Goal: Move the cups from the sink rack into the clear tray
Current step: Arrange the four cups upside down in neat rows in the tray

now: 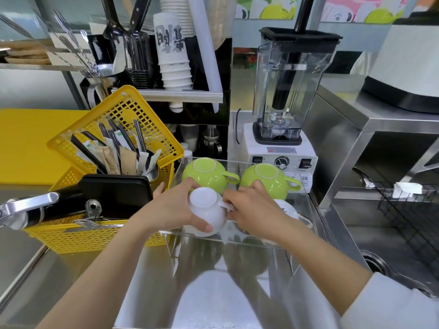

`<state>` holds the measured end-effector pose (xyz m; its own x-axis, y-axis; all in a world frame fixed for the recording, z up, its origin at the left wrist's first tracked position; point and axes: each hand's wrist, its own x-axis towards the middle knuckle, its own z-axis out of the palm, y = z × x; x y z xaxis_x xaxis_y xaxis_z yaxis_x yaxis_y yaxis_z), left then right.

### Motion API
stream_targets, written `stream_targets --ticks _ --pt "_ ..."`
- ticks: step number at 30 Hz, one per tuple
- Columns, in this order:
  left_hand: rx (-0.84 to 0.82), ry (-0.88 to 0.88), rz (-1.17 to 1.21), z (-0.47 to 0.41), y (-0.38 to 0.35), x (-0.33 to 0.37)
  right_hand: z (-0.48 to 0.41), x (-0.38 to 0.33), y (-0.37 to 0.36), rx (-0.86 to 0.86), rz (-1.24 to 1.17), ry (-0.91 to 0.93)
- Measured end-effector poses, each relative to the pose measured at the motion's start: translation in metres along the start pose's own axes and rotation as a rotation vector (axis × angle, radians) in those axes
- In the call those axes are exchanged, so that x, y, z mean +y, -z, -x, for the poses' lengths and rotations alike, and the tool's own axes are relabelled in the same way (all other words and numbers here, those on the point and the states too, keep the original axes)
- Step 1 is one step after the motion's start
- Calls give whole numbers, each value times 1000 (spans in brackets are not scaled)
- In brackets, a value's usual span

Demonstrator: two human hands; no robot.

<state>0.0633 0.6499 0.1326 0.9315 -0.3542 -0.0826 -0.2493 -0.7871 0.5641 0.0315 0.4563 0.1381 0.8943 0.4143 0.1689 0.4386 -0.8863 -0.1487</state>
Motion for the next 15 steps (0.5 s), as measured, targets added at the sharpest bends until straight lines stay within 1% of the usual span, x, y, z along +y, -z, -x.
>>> stream_targets --ticks 3,11,15 --pt "-15 7 39 -1 -1 -2 -2 0 0 1 3 7" --pt "-74 22 32 -2 2 0 -1 0 2 5 4 14" --pt "-65 82 74 1 1 4 0 -1 6 -8 39 26"
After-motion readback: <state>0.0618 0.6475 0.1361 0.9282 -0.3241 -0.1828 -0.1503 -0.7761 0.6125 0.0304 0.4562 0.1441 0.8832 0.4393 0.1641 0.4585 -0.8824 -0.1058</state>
